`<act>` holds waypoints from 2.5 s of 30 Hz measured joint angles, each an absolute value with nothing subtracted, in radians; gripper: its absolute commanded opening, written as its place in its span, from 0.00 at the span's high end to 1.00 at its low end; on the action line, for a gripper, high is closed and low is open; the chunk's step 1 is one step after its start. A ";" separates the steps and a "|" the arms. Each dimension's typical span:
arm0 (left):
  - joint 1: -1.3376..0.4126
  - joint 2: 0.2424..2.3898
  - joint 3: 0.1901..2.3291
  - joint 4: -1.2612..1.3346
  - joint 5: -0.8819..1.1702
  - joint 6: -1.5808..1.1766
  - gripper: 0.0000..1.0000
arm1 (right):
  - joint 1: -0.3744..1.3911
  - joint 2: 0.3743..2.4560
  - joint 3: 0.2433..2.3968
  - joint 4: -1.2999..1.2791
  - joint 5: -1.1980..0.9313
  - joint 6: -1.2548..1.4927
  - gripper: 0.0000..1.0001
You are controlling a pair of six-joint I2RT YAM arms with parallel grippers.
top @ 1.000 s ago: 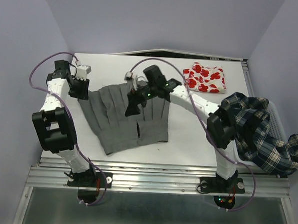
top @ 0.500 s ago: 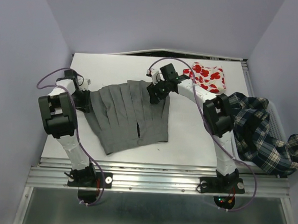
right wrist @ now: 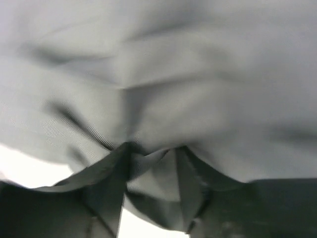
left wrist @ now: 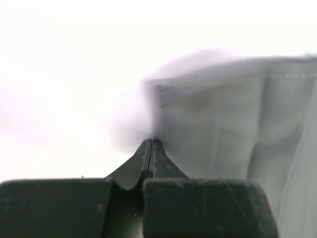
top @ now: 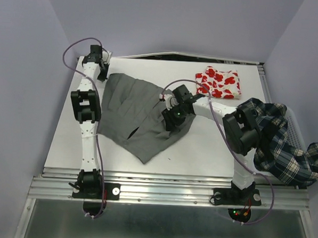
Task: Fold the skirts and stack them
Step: Flatten the skirt out, then fold the skirt
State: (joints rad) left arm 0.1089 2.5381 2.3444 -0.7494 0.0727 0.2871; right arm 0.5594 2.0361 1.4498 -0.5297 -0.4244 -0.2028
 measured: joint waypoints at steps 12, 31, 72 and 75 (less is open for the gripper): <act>-0.025 1.918 1.724 -0.506 0.066 0.543 0.35 | 0.591 1.903 1.647 -0.580 -0.659 -0.020 0.34; -0.366 1.261 0.837 -0.722 0.334 0.884 0.37 | 0.499 1.651 1.109 -0.808 -0.592 -0.265 0.22; 0.029 1.530 0.859 -0.532 0.395 0.776 0.52 | 0.687 2.036 1.987 -0.624 -0.434 -0.364 0.99; 0.057 1.554 0.895 -0.530 0.397 0.749 0.52 | 0.681 2.208 2.068 -0.626 -0.396 -0.359 0.99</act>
